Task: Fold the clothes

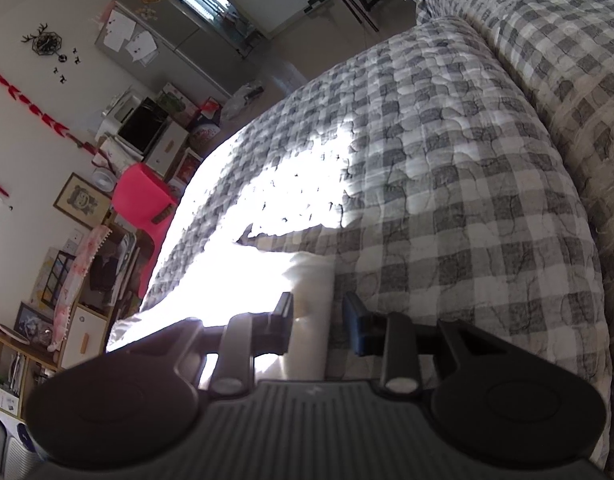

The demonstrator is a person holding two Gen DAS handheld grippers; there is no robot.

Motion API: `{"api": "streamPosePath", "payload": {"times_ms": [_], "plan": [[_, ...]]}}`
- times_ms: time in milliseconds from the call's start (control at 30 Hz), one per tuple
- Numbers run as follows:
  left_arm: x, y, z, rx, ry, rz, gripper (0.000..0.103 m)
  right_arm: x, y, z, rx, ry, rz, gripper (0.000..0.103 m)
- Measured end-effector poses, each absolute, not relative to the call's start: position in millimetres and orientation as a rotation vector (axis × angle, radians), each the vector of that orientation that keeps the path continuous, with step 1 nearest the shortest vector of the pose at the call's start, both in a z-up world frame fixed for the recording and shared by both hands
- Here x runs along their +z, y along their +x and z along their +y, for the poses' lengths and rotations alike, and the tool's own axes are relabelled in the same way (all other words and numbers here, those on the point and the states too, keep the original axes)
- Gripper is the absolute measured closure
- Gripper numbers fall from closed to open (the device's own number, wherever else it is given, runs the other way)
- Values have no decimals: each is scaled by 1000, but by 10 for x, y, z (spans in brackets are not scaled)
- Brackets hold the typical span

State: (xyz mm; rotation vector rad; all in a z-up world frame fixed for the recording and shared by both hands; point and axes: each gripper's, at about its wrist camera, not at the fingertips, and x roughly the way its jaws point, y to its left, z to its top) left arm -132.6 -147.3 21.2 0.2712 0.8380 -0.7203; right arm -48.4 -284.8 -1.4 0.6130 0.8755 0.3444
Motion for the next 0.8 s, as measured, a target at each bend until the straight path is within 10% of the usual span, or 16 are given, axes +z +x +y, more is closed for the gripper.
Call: {"api": "streamPosePath", "payload": {"times_ms": [100,267,800], "plan": [[173,-1349,-1546,-677,312,832,63,-17,-477,-2835,338,607,865,69],[188,-1247,-1451,-622,275,844,98,0,-475,-2739,317,537,854,95],[707,-1116,-338,-627,-107,816,100,484,-571,-2353,369,541,726,96]]}}
